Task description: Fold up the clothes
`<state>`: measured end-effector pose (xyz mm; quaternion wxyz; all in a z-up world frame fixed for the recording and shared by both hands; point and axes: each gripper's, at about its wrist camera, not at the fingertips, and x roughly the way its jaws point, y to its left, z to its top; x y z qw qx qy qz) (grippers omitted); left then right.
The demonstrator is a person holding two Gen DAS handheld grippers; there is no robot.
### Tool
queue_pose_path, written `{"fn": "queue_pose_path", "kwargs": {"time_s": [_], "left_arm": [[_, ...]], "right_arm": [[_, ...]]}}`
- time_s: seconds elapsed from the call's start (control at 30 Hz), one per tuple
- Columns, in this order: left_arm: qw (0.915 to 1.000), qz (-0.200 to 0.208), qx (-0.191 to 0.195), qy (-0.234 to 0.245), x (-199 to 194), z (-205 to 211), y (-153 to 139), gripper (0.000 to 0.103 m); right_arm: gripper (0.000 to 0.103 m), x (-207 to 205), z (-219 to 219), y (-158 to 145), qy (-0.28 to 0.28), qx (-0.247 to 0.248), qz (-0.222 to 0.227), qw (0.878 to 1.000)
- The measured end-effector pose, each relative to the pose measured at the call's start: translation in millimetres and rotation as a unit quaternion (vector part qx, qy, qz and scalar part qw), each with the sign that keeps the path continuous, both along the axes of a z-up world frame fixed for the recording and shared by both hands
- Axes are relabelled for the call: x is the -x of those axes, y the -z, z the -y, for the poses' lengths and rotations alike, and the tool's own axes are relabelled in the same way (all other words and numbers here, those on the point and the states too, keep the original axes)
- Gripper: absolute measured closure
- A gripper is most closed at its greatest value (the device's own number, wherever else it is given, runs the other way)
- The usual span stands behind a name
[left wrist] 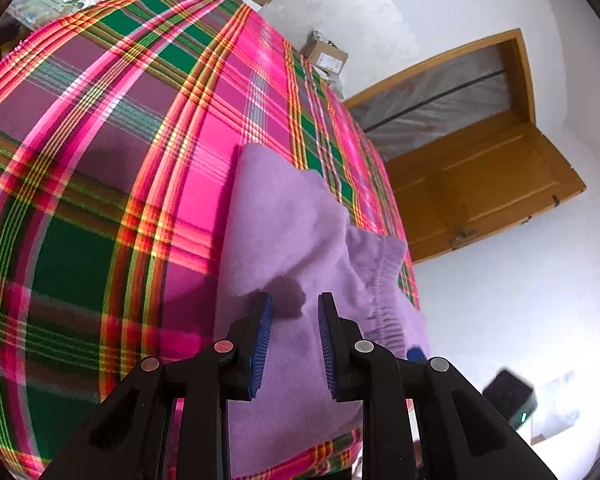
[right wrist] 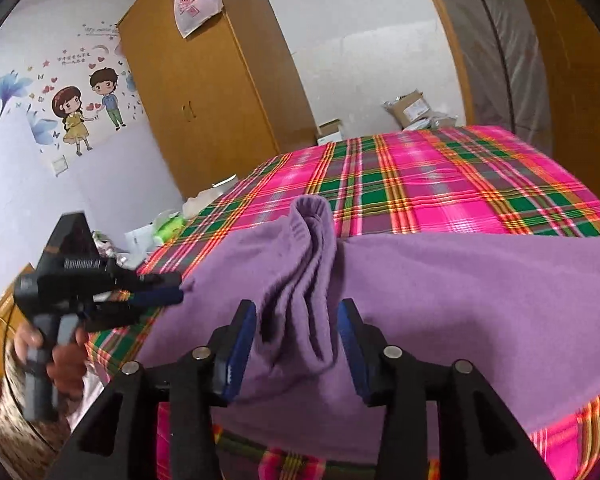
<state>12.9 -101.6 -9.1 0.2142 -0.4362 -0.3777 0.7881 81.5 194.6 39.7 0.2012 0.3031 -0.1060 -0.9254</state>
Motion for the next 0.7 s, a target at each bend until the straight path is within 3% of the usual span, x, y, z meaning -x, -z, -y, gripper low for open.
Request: {"fn": "queue_pose_path", "kwargs": {"time_s": [0.13, 0.27, 0.7], "left_arm": [[0.9999, 0.000, 0.012, 0.000, -4.7, -1.0, 1.6, 0.080], [0.9998, 0.002, 0.022, 0.002, -8.7, -3.4, 3.5, 0.080], [0.9994, 0.006, 0.033, 0.002, -12.8, -3.5, 5.5, 0.080]], "right_arm": [[0.055, 27.9, -7.7, 7.8, -0.013, 0.046, 0.049, 0.998], [0.053, 51.3, -15.6, 23.1, -0.032, 0.114, 0.114, 0.986], [0.052, 71.3, -13.8, 28.2, -0.057, 0.157, 0.148, 0.975]]}}
